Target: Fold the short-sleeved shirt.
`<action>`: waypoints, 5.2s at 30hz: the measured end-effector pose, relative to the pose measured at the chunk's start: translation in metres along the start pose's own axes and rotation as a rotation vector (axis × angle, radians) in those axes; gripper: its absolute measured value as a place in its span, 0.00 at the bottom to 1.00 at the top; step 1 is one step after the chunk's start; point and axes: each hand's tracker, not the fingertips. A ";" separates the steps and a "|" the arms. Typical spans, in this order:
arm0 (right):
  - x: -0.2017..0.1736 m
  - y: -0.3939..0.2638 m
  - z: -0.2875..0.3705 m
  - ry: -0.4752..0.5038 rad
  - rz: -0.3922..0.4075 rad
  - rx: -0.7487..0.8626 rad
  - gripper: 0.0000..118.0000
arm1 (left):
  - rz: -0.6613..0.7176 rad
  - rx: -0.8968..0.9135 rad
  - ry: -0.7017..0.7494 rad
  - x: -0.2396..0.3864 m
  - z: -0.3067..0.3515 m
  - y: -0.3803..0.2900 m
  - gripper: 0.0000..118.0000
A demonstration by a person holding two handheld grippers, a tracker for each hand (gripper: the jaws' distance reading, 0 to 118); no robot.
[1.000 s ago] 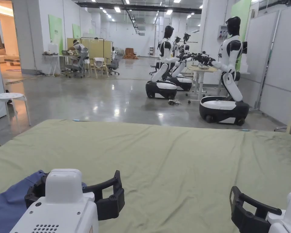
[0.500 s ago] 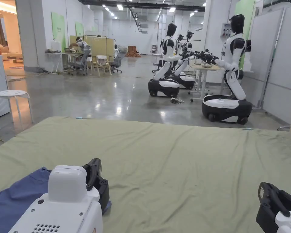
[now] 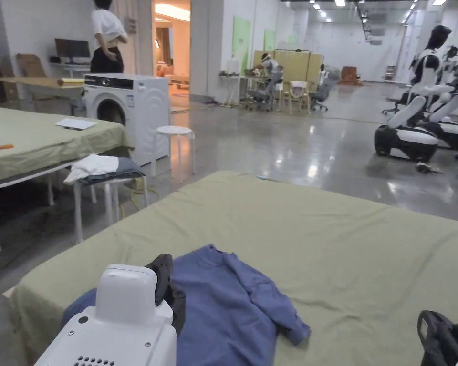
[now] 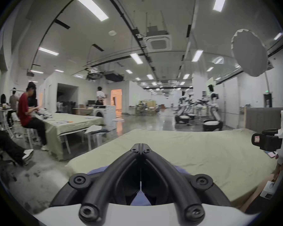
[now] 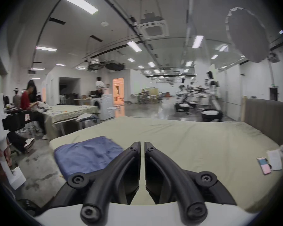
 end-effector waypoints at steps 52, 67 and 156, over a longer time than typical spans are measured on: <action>0.092 -0.062 -0.101 -0.017 -0.106 -0.176 0.06 | -0.144 -0.960 -0.224 0.153 -0.409 -0.127 0.05; 0.133 -0.059 -0.052 -0.104 -0.198 -0.022 0.06 | -0.267 -0.628 -0.526 0.322 -0.354 0.048 0.05; 0.321 -0.003 -0.068 -0.537 -0.036 -0.211 0.57 | -0.096 -0.628 -0.550 0.243 -0.324 -0.114 0.03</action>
